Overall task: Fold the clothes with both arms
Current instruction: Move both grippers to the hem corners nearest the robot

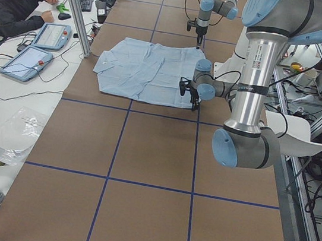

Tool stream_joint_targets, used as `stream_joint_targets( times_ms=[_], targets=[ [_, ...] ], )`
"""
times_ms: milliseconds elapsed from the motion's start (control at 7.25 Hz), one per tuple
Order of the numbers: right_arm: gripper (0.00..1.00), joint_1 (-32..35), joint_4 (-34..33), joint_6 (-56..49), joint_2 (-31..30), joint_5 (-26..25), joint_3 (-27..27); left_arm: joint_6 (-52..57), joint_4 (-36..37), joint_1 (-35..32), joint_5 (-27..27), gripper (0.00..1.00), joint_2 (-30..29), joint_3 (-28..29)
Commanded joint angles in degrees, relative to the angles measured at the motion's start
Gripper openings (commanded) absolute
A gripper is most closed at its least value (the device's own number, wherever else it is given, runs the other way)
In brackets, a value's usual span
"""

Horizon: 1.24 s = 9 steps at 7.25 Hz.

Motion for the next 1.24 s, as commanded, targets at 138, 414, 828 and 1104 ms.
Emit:
stream_joint_targets(
  times_ms=[138,414,828,1104],
  targets=[
    [0.00,0.24,-0.07,0.00,-0.10,0.09,-0.01,0.00,-0.07,0.08,-0.06,0.28,-0.17,-0.06],
    [0.00,1.03,0.02,-0.09,-0.01,0.70,0.25,0.00,-0.07,-0.18,-0.06,0.00,0.01,-0.24],
    [0.00,2.43,0.02,0.18,0.08,0.70,1.39,0.26,0.20,-0.88,-0.33,0.00,1.58,-2.77],
    [0.00,4.80,0.02,0.00,0.08,1.84,2.10,1.57,0.20,-1.84,-0.77,0.00,4.92,-8.31]
  ],
)
